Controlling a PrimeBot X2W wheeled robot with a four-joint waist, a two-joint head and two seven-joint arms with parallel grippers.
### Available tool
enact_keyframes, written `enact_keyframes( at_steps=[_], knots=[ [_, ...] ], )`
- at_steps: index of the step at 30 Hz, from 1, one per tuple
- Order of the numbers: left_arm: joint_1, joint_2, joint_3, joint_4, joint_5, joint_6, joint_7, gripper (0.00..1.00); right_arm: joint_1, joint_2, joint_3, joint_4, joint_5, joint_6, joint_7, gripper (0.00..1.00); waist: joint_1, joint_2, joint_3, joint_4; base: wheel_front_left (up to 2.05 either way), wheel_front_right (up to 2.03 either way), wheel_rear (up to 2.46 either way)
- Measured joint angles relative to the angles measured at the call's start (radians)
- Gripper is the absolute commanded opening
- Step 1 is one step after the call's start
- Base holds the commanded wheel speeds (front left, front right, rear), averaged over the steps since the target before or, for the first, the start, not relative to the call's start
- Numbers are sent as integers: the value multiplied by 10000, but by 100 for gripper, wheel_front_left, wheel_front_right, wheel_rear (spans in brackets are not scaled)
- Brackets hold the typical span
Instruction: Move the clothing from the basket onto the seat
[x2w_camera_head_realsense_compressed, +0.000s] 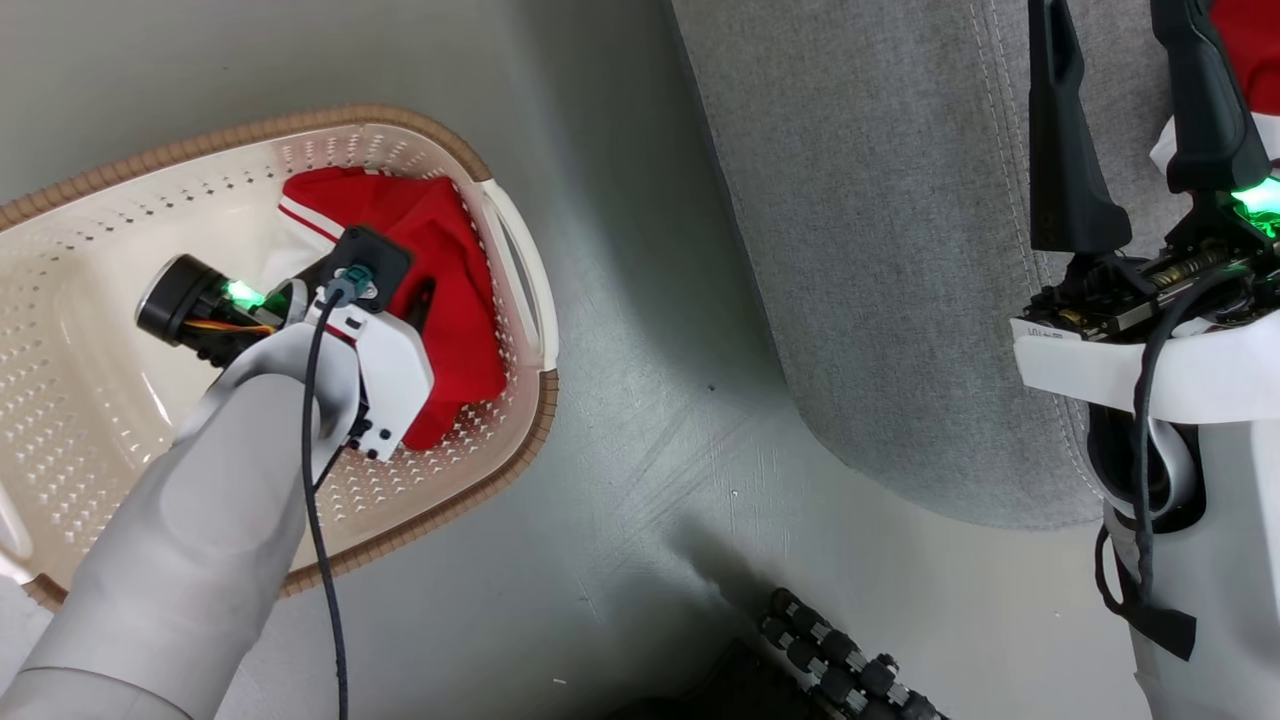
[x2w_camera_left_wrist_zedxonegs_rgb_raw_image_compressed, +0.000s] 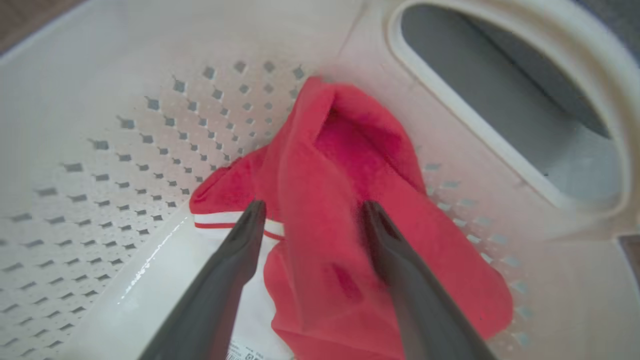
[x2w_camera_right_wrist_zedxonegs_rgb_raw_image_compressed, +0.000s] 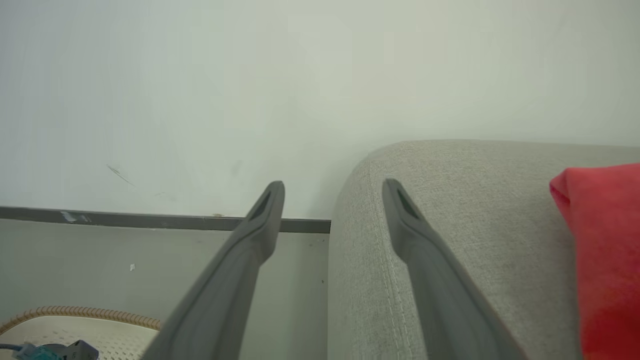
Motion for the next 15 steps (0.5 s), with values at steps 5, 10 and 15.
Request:
enact_keyframes(
  at_steps=[5,10,15],
  knots=[
    [-31,86,2,224,-4,-2,12,20,-84,0,8,56,2,0,0,100,0,0,136,-118,0,0,0],
    [-252,42,-67,255,-4,-59,-121,0,-432,2,4,86,92,0,0,100,0,0,193,-159,0,0,0],
    [-359,31,-65,236,-8,-104,-364,0,-507,2,-8,301,98,0,0,100,1,0,162,-131,0,0,0]
  ],
)
